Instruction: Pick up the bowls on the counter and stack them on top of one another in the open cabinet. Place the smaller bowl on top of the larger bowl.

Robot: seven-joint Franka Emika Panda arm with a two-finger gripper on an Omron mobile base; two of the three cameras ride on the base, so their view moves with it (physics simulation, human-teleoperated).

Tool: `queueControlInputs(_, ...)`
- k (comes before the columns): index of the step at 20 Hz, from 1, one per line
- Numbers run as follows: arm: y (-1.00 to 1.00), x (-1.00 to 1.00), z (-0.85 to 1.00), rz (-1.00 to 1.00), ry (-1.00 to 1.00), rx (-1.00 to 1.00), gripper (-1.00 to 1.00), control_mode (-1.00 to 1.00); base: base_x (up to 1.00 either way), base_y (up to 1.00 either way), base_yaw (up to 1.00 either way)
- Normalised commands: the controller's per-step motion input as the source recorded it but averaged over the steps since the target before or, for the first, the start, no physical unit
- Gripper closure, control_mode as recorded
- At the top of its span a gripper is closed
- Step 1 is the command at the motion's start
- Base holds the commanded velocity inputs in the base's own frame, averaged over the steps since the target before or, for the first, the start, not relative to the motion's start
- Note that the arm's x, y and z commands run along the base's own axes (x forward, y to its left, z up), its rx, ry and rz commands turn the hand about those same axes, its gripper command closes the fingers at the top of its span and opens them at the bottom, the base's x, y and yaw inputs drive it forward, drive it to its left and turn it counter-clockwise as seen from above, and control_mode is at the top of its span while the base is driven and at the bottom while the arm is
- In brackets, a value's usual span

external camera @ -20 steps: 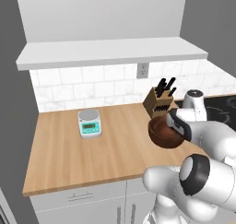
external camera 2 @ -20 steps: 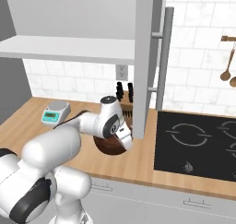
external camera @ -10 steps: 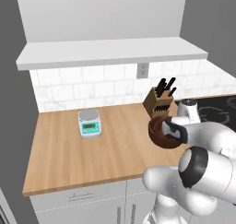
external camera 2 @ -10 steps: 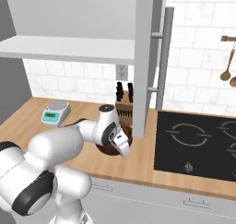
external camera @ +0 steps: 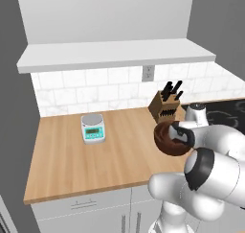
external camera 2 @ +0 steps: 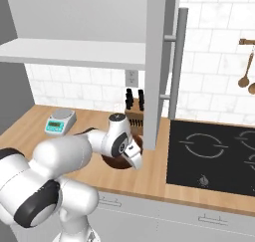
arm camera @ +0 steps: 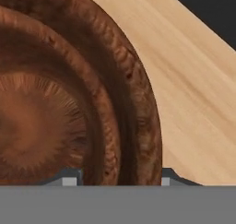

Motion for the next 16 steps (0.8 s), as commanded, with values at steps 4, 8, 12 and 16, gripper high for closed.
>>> queueControlInputs(4, 0.00, -0.11, 0.22, 0.00, -0.05, 0.00, 1.00, -1.00, 0.00, 0.00, 0.00)
queueControlInputs(8, 0.12, -0.77, 0.58, 0.03, -0.23, 0.00, 1.00, -1.00, 0.00, 0.00, 0.00)
queueControlInputs(12, 0.26, -1.00, 0.96, 0.10, -0.39, -0.01, 1.00, -1.00, 0.00, 0.00, 0.00)
queueControlInputs(16, 0.39, -0.98, 1.00, 0.12, -0.45, -0.03, 1.00, -1.00, 0.00, 0.00, 0.00)
